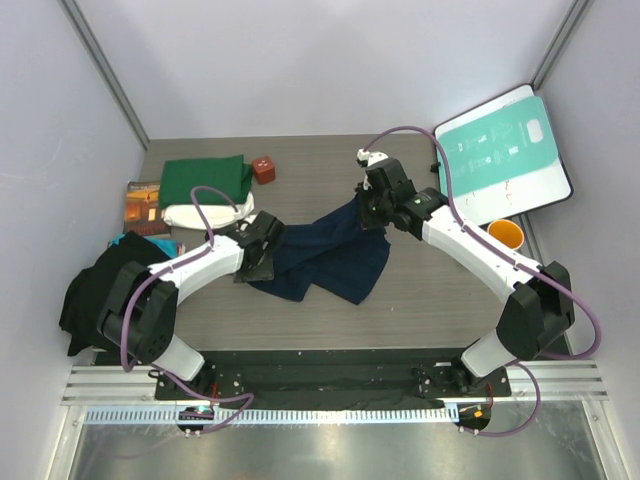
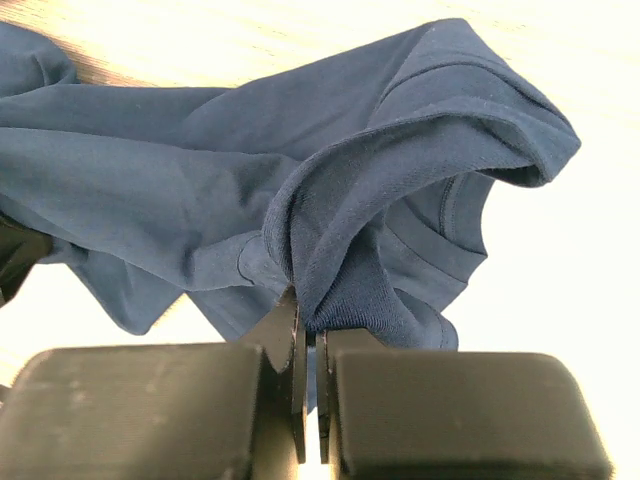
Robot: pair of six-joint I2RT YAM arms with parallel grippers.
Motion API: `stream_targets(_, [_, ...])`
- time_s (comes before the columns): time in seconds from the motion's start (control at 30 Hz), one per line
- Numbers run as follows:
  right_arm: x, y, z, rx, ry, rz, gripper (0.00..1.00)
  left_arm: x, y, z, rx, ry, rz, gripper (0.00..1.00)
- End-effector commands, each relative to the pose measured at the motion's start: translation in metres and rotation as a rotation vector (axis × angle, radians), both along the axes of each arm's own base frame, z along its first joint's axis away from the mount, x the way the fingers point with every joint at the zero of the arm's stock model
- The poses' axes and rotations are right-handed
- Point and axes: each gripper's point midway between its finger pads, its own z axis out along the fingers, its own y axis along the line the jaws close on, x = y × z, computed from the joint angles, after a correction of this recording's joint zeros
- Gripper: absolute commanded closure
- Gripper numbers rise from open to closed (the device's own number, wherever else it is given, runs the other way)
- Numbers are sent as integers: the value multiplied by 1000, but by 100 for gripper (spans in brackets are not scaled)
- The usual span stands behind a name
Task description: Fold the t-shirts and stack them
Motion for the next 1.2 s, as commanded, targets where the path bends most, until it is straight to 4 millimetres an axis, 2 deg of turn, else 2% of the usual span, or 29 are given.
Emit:
stream_targets(0.0, [4, 6, 16, 44, -33, 0, 99, 4, -15, 4, -102, -37, 20, 48])
stream_targets(0.1, [6, 8, 23, 60, -49, 1, 99, 3, -21, -1, -138, -32, 12, 55])
stream_targets(0.13, [7, 8, 25, 63, -51, 0, 99, 2, -23, -3, -149, -30, 10, 68])
stream_targets(0.2, [8, 8, 25, 68, -51, 0, 99, 5, -29, -4, -179, -39, 3, 80])
stream_targets(0.23, [8, 8, 26, 70, -50, -2, 99, 5, -31, -5, -185, -40, 1, 93])
stream_targets(0.3, [9, 8, 27, 75, -50, -4, 99, 9, -34, -5, -193, -48, -8, 100])
stream_targets(0.4, [10, 4, 33, 82, -61, -15, 99, 12, -35, 1, -187, -62, -24, 100])
stream_targets(0.47, [9, -3, 45, 90, -85, -29, 99, 12, -29, 10, -166, -84, -17, 100])
stream_targets(0.53, [10, -10, 61, 100, -120, -47, 99, 19, -20, 36, -147, -167, 9, 100])
stream_targets(0.57, [8, -18, 75, 102, -153, -62, 99, 16, -13, 46, -130, -179, 19, 100])
stream_targets(0.6, [7, -24, 87, 107, -179, -78, 99, 21, -12, 75, -151, -254, 26, 100])
stream_targets(0.63, [8, -32, 100, 116, -210, -98, 99, 22, -7, 90, -142, -290, 35, 100])
stream_targets(0.67, [3, -44, 124, 131, -265, -127, 99, 19, 4, 103, -107, -309, 48, 100])
stream_targets(0.7, [1, -51, 135, 138, -294, -147, 99, 24, 6, 131, -114, -371, 50, 100])
stream_targets(0.73, [-2, -57, 156, 156, -338, -162, 99, 21, 13, 155, -122, -429, 59, 100])
stream_targets(0.77, [-10, -68, 178, 180, -391, -183, 99, 15, 21, 169, -104, -442, 61, 100])
stream_targets(0.8, [-15, -78, 194, 185, -431, -209, 99, 17, 27, 197, -97, -506, 69, 100])
stream_targets(0.83, [-20, -83, 217, 211, -479, -222, 99, 15, 32, 212, -92, -535, 62, 100])
stream_targets(0.87, [-25, -88, 230, 223, -507, -232, 99, 8, 39, 228, -88, -567, 56, 100])
stream_targets(0.9, [-37, -96, 250, 250, -555, -238, 99, 8, 49, 257, -66, -631, 78, 100])
stream_targets(0.93, [-45, -100, 273, 287, -601, -240, 99, 5, 59, 271, -34, -660, 83, 100])
stream_targets(0.97, [-52, -103, 286, 309, -629, -237, 99, 0, 66, 283, -9, -678, 79, 100])
stream_targets(1.0, [-63, -107, 301, 342, -661, -233, 99, -2, 71, 306, -13, -731, 82, 100])
stream_targets(1.03, [-73, -108, 317, 377, -687, -216, 99, -5, 75, 317, -2, -749, 69, 100])
stream_targets(1.07, [-80, -109, 325, 395, -700, -202, 99, -10, 79, 326, 2, -758, 60, 100])
stream_targets(1.1, [-85, -109, 330, 410, -706, -190, 99, -16, 81, 345, -23, -797, 57, 100])
stream_targets(1.13, [-94, -109, 340, 441, -716, -179, 99, -19, 80, 353, -36, -808, 43, 100])
stream_targets(1.17, [-98, -111, 340, 443, -705, -178, 99, -25, 82, 357, -41, -809, 29, 100])
